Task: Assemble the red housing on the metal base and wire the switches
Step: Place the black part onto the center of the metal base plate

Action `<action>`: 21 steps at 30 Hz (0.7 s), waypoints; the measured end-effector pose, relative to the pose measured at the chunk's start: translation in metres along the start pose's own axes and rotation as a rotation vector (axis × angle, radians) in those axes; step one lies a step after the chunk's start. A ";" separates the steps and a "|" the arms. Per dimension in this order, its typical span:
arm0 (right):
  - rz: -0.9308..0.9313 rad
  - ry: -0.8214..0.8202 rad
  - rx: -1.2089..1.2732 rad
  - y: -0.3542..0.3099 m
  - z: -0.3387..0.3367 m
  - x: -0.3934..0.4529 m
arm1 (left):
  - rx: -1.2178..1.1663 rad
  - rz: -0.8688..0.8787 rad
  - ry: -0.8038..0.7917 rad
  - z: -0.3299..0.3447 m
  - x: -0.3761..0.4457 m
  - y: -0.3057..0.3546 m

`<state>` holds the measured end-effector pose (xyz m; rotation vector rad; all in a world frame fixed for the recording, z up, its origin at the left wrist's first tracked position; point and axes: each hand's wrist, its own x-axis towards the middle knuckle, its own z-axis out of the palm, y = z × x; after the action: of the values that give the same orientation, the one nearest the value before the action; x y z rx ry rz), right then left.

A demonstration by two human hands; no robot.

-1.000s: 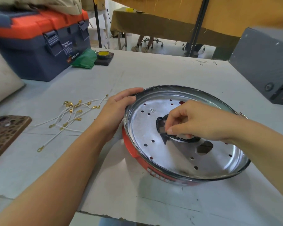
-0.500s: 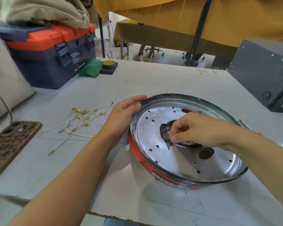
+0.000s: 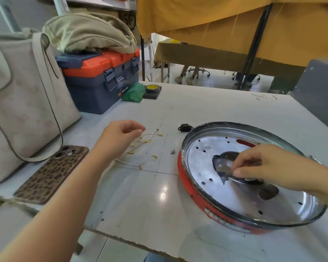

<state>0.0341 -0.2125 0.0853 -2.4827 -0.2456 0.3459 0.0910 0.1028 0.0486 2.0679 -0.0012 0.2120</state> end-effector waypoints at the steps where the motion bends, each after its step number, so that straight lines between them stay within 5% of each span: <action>1: 0.001 0.003 0.002 0.000 0.000 -0.001 | 0.100 -0.008 -0.029 -0.005 -0.002 -0.006; 6: 0.009 0.010 -0.038 -0.002 0.006 0.000 | 0.308 0.081 -0.184 -0.001 -0.014 -0.019; 21: 0.029 -0.010 -0.081 -0.005 0.009 0.002 | 0.413 0.129 -0.264 0.069 0.017 0.009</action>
<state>0.0329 -0.2033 0.0805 -2.5666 -0.2324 0.3666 0.1173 0.0402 0.0263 2.4969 -0.2734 0.0153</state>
